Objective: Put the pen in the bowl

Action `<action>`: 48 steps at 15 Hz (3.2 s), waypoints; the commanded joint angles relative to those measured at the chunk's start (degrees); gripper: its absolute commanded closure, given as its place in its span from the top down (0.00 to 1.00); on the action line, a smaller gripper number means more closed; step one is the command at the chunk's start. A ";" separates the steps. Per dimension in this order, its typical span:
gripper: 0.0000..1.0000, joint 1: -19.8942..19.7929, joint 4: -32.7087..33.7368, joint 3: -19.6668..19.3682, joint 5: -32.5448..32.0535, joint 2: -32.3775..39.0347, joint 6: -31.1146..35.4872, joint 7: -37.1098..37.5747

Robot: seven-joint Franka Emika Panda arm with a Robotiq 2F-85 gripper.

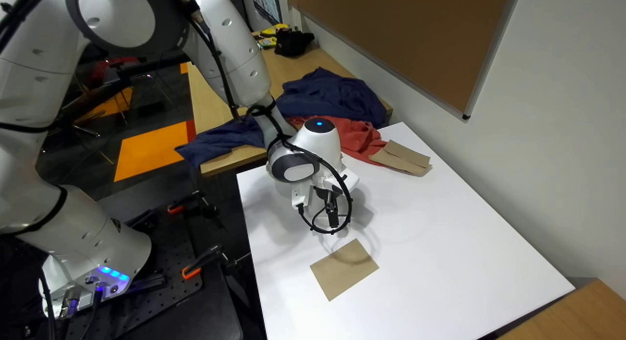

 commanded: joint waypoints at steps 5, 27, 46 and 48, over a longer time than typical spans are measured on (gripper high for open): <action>1.00 -1.62 2.39 0.79 0.15 1.97 -1.31 0.54; 0.03 -1.62 -7.21 4.48 -3.84 -7.56 -1.92 -5.96; 0.03 2.07 -21.53 15.16 -12.39 -30.48 -22.38 -25.01; 0.03 2.66 -20.32 15.49 -13.15 -29.60 -24.60 -25.67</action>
